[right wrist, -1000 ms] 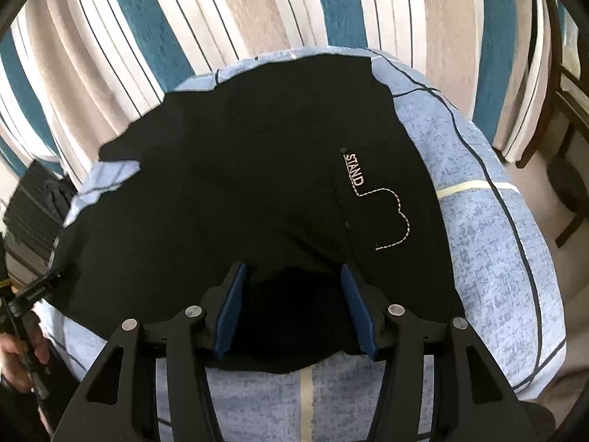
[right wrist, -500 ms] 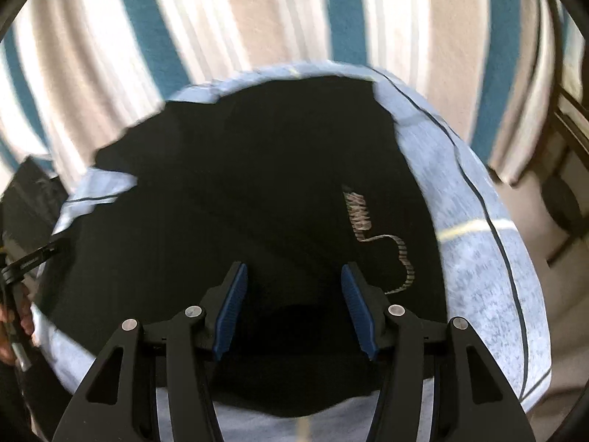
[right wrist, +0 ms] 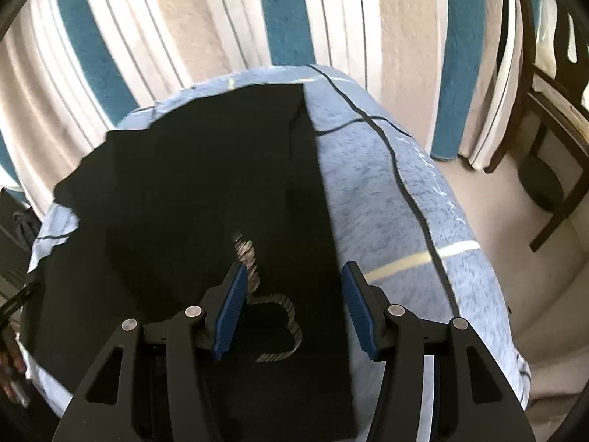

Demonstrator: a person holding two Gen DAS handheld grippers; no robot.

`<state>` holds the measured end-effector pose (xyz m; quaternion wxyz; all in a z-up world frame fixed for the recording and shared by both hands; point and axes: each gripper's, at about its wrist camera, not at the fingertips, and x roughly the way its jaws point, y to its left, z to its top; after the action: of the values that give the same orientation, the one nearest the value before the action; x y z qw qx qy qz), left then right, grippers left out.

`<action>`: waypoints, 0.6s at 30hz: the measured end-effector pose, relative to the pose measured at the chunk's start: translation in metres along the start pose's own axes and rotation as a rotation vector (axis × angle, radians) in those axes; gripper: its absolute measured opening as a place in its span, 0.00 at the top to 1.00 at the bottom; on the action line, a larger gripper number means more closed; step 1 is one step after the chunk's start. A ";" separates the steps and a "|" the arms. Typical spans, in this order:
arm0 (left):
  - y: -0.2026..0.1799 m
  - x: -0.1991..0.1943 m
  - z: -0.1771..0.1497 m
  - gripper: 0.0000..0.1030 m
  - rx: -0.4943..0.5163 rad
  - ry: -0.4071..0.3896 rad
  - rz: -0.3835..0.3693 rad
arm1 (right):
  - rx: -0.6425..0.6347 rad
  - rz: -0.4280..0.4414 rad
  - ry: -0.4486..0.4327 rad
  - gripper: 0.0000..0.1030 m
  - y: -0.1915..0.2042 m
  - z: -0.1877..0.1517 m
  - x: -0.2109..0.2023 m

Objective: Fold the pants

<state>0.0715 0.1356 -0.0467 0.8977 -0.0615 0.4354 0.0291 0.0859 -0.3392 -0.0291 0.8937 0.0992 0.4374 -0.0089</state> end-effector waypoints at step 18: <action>-0.041 -0.020 0.031 0.49 0.122 -0.048 -0.096 | -0.156 -0.014 -0.074 0.65 0.010 0.026 -0.025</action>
<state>0.0878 0.0997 -0.0088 0.9103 -0.0269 0.4113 -0.0388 0.0920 -0.3362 0.0078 0.9143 0.0257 0.4040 0.0153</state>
